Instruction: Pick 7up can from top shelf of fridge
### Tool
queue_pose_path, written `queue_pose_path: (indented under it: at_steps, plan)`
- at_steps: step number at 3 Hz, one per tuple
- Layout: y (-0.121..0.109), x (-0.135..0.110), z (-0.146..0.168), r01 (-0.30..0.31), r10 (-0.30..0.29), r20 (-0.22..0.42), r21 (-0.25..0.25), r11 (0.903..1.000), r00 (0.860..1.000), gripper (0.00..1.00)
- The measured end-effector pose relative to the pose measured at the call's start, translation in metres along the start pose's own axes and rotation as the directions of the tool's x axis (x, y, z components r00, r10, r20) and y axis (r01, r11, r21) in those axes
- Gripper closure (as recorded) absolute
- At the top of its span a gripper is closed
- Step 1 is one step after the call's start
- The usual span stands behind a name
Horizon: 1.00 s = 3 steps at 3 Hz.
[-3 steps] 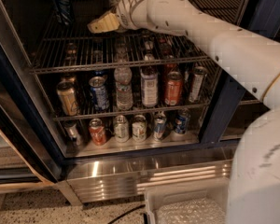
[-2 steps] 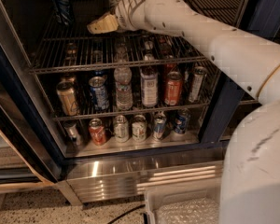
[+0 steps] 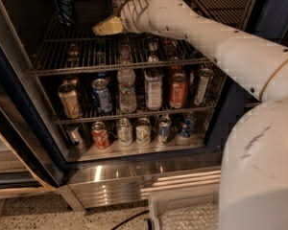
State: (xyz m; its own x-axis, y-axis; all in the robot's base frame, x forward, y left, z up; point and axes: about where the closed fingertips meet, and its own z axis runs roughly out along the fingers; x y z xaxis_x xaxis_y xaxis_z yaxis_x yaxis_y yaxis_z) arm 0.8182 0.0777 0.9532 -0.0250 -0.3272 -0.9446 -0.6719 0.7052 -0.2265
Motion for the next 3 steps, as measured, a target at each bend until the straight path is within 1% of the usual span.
queue_pose_path:
  at_steps: [2, 3]
  plan:
    - [-0.009, 0.006, 0.005, -0.017, 0.017, -0.001, 0.034, 0.9993, 1.0, 0.0]
    - [-0.015, 0.013, 0.008, -0.031, 0.031, -0.005, 0.057, 0.9979, 0.999, 0.0]
